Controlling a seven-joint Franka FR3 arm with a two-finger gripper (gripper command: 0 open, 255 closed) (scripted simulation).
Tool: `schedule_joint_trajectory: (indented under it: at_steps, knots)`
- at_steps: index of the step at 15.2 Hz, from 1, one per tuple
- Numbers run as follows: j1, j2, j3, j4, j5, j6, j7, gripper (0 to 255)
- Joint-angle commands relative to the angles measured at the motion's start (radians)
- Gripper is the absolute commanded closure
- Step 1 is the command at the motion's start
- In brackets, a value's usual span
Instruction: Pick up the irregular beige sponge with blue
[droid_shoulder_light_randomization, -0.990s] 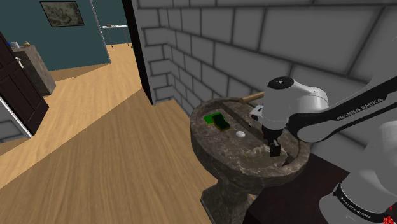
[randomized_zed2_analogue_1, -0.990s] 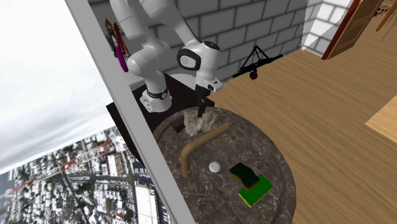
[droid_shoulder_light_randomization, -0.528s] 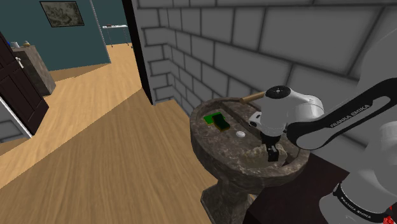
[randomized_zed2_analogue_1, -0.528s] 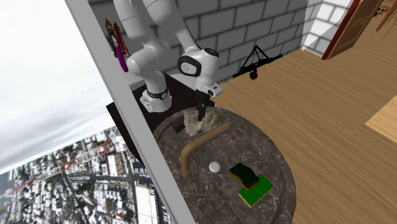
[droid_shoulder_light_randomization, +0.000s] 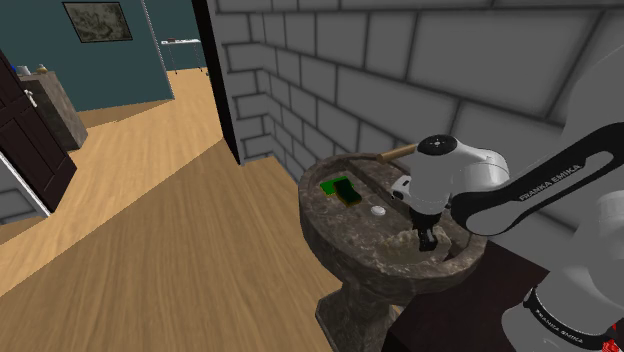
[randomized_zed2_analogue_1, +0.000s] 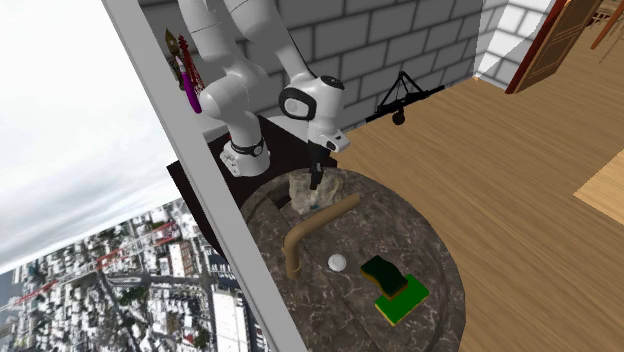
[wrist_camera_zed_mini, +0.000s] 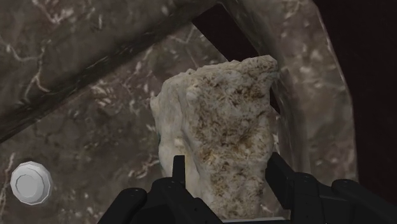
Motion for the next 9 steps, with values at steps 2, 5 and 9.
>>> schedule_joint_trajectory:
  at_steps: [2, 5, 9]
  knots:
    - [0.0, 0.004, 0.001, 0.001, 0.0, 0.001, 0.002, 255]
    - [0.018, -0.05, -0.009, 0.009, 0.028, -0.06, -0.026, 255]
    - [0.036, -0.117, -0.019, 0.024, 0.057, -0.139, -0.057, 255]
